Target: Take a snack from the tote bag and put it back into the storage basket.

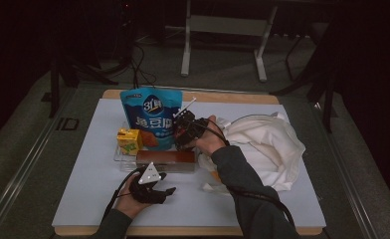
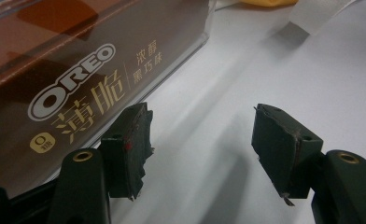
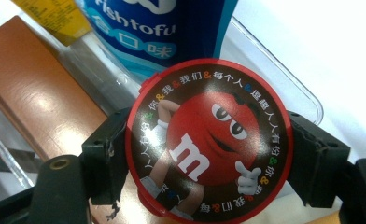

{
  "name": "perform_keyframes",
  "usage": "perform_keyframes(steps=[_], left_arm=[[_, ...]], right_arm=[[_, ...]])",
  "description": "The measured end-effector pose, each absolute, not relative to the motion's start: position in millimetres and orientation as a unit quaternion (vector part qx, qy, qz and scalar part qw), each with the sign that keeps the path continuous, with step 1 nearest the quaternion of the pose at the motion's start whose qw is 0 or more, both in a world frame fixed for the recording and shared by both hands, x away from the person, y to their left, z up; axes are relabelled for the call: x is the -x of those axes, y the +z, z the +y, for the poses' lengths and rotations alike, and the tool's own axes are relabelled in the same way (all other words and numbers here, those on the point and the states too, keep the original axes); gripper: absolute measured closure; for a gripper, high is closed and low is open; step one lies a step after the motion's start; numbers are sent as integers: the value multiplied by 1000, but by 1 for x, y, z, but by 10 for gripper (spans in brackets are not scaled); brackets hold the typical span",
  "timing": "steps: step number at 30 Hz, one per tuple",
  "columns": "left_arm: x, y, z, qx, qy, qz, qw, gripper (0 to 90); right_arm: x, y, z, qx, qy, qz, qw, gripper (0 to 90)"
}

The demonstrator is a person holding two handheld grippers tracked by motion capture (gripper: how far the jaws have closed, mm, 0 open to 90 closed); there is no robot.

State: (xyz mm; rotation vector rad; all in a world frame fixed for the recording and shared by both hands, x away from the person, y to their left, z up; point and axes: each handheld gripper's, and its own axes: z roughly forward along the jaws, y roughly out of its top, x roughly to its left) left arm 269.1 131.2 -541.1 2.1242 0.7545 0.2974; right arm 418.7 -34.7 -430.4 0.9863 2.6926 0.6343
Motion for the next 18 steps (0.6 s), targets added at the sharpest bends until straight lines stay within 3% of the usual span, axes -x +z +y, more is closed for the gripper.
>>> perform_keyframes(steps=[18], left_arm=[[-269, -541, 131, -848, 119, 301, 420, 371]], right_arm=[[-419, -427, -39, -356, 232, 900, 98, 240]])
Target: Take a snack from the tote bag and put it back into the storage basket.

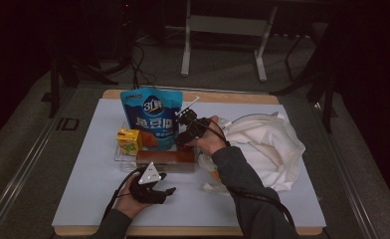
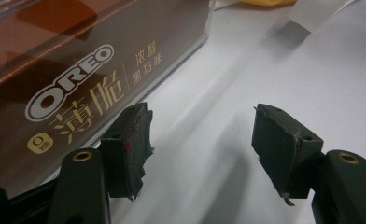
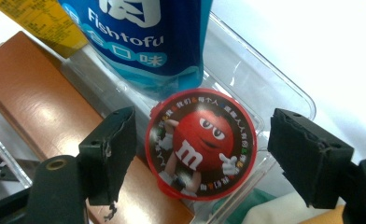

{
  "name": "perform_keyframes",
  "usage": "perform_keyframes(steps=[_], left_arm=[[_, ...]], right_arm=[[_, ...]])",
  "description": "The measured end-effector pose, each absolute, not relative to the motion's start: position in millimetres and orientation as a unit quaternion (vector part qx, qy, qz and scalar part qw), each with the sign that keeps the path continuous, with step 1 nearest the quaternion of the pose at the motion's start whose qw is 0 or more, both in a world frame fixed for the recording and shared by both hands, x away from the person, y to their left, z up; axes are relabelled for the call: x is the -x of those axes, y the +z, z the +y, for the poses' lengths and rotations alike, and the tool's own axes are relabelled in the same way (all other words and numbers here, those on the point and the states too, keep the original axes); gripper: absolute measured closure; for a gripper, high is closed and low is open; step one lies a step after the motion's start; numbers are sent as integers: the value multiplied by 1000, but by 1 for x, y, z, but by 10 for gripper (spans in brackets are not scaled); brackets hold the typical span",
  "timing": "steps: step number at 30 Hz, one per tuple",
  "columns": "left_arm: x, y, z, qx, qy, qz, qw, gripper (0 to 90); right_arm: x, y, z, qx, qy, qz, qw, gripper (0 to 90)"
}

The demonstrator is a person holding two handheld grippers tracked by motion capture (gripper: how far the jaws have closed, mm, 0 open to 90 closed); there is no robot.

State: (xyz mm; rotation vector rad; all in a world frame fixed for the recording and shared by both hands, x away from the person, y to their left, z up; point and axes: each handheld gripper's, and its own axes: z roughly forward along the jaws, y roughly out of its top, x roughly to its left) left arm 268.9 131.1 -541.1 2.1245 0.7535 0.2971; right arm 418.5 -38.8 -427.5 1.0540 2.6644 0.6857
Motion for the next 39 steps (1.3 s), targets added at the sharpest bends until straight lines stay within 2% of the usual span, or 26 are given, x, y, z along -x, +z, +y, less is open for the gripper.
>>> perform_keyframes(steps=[27, 31, 39], left_arm=[[-269, -541, 131, -848, 118, 302, 420, 371], [-269, -541, 131, -848, 119, 302, 419, 371], [-270, -541, 131, -851, 116, 302, 413, 371]], right_arm=[[-402, -400, -73, -332, 236, 907, 105, 283], [-396, -397, -76, -322, 239, 909, 116, 348], [-392, -397, -77, -313, 236, 913, 111, 352]])
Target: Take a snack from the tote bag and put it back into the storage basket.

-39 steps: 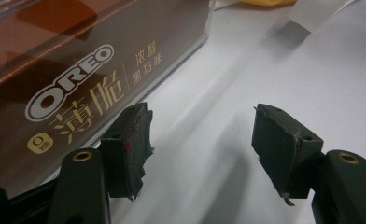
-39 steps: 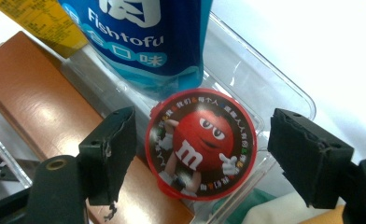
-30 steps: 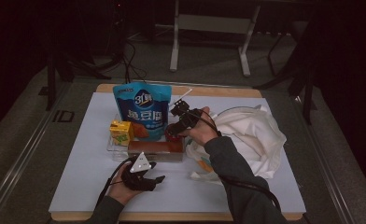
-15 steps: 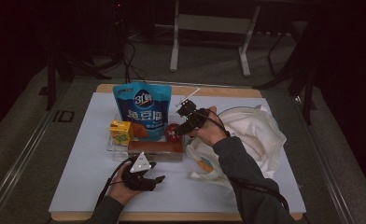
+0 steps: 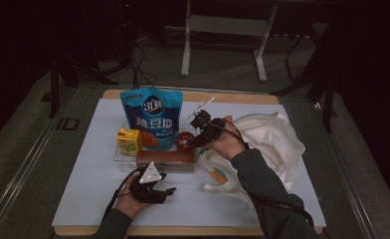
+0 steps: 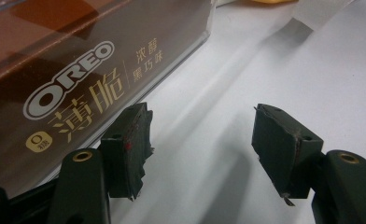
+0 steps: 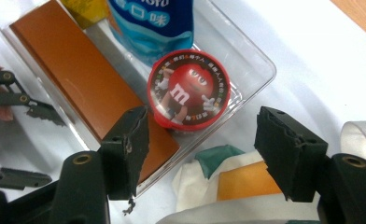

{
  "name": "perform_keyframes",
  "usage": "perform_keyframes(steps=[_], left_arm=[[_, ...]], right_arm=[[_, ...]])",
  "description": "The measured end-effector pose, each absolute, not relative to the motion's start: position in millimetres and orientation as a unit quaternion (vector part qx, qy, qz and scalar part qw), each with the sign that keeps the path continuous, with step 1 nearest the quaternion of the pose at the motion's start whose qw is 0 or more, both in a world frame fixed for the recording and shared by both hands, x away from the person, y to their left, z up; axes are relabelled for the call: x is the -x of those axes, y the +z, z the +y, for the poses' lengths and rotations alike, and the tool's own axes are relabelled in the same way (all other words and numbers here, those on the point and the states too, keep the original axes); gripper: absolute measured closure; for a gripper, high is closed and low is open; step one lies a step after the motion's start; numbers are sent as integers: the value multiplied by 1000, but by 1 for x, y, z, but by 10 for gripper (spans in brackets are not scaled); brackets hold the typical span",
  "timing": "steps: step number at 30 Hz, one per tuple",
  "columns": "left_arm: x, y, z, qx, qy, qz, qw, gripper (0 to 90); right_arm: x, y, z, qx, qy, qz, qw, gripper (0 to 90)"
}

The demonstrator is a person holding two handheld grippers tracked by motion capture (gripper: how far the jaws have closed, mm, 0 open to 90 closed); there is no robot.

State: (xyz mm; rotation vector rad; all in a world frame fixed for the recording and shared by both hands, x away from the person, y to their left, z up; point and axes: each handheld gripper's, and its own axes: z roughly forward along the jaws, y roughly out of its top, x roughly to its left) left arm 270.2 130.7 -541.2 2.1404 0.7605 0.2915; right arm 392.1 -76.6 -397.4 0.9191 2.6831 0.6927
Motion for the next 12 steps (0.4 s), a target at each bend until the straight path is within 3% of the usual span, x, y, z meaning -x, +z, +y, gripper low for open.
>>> perform_keyframes(steps=[12], left_arm=[[-271, -541, 130, -853, 115, 307, 407, 371]], right_arm=[[-383, -394, -79, -297, 242, 917, 110, 355]])
